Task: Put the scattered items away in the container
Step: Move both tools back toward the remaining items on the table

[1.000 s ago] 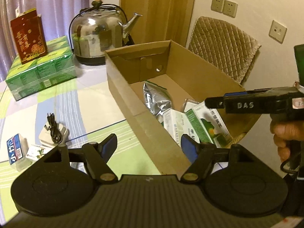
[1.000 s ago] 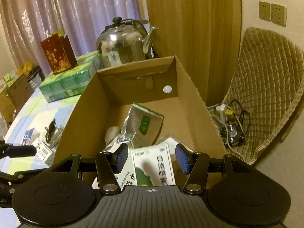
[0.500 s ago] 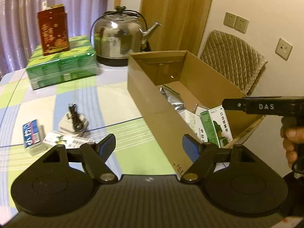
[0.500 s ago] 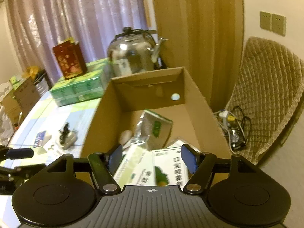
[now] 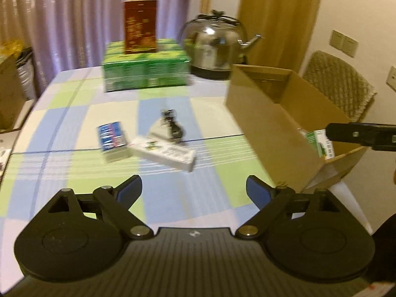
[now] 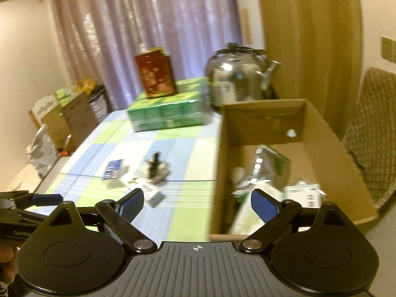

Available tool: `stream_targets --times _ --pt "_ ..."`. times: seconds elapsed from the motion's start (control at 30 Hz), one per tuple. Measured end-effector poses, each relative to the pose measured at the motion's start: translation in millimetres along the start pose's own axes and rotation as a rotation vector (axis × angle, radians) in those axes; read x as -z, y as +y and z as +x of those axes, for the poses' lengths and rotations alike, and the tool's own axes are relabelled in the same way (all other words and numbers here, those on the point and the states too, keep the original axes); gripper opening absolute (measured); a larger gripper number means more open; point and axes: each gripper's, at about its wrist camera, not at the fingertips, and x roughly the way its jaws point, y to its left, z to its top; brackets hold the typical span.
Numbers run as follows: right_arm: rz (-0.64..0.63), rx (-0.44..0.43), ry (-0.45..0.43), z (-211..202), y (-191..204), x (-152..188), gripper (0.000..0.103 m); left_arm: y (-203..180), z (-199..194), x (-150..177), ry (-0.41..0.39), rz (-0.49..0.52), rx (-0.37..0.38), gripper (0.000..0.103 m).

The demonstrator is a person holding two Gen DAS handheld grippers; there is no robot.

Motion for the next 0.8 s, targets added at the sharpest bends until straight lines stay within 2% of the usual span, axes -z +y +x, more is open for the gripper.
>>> stream_targets --times 0.13,0.37,0.8 --pt "-0.058 -0.056 0.009 7 28 1 0.095 24 -12 9 -0.002 -0.031 -0.054 0.095" --pt "-0.122 -0.084 0.043 24 58 10 0.097 56 -20 23 0.013 -0.062 -0.111 0.098" --pt "-0.243 -0.100 0.120 70 94 26 0.098 99 12 26 0.048 -0.086 -0.124 0.100"
